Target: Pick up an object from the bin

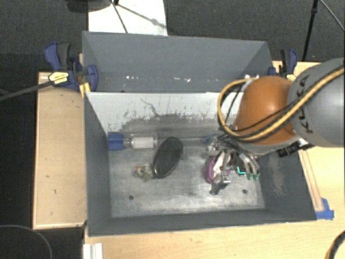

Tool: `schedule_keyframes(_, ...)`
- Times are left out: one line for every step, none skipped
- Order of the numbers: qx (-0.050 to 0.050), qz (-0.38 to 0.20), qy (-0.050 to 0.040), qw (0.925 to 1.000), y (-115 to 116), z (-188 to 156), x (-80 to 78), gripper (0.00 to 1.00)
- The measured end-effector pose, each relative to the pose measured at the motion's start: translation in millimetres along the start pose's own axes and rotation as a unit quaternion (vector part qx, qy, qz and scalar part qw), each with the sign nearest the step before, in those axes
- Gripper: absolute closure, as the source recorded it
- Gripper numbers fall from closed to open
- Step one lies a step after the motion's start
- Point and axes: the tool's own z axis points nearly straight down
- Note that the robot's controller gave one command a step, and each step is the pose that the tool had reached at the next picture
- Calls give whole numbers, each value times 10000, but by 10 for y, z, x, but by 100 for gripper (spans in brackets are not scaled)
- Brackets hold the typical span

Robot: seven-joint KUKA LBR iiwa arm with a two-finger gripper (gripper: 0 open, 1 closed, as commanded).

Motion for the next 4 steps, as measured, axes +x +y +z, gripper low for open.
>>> schedule_keyframes(6,689,-168,9975,-717,539,-213,0)
schedule_keyframes(-6,1100,-64,9939,-550,265,-471,0)
schedule_keyframes(-9,-281,-114,9995,-516,501,-435,0)
schedule_keyframes(-1,727,-60,9973,-589,340,-440,0)
